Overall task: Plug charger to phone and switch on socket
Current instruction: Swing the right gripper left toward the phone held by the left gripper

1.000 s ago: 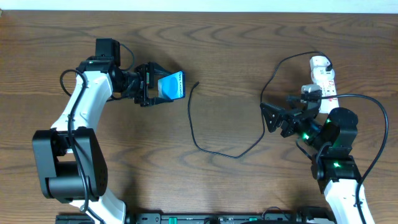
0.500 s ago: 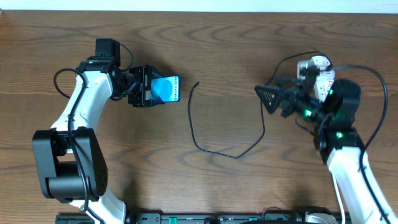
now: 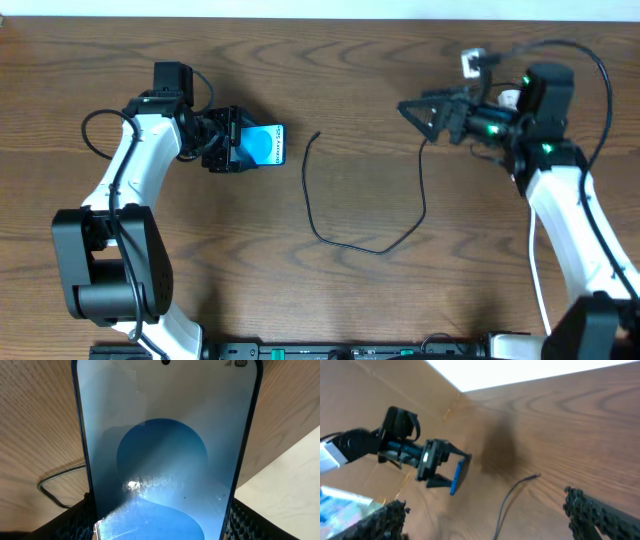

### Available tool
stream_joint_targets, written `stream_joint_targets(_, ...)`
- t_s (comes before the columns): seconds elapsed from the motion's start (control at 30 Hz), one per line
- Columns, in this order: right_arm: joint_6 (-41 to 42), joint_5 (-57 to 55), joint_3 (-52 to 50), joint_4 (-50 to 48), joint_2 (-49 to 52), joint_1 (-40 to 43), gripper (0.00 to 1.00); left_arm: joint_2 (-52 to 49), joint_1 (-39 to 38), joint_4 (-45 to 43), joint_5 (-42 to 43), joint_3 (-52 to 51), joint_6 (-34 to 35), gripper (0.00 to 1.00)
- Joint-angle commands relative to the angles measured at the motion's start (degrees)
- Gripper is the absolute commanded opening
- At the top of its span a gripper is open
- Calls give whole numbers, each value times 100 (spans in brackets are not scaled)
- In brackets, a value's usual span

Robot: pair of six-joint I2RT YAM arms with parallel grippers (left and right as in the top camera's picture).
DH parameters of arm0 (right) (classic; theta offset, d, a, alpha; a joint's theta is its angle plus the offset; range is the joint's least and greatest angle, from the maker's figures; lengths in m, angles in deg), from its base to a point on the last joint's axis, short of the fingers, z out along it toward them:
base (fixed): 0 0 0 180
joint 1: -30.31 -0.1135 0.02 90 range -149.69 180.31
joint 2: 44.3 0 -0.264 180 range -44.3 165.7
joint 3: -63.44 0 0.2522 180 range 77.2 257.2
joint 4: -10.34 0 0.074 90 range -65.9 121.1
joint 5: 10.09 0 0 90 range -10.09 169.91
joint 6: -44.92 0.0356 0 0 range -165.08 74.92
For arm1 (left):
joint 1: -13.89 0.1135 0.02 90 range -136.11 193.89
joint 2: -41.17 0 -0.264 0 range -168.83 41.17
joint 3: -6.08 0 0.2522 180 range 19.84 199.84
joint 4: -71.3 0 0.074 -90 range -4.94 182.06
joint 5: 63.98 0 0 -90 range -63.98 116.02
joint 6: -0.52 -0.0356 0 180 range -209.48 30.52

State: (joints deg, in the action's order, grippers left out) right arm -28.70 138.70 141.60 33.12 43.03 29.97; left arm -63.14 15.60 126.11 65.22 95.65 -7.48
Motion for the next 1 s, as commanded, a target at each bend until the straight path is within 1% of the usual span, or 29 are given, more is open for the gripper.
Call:
stream_joint_targets(0.0,-433,177,597,317,396,-348,99,133,20,0,13,103,-120,56)
stream_joint_targets(0.13,-595,138,1102,778,881,-686,99,133,20,0,15,103,-120,56)
stream_joint_targets(0.27,-579,179,1145,737,1123,-962,99,133,20,0,15,103,-120,56)
stream_joint_targets(0.37,-562,-223,1143,769,1202,-1082,99,133,17,4,-33,103,-140,56)
stream_joint_targets(0.5,-26,-485,1143,625,1311,-1222,99,133,-48,2,-240,103,-229,56)
stream_joint_targets(0.57,-7,-629,1143,616,1397,-1353,99,133,-96,2,-415,103,-229,57)
stream_joint_targets(0.6,83,-872,1143,658,1456,-1475,91,133,-127,2,-531,103,-227,57)
stream_joint_targets(0.7,509,-1504,1143,708,1565,-1742,84,133,-188,2,-752,103,-227,56)
stream_joint_targets(0.87,1001,-2367,1143,645,1694,-2251,74,133,-302,0,-1108,103,-223,56)
stream_joint_targets(0.97,1182,-2723,1143,603,1698,-2514,72,133,-321,-2,-1187,103,-216,56)
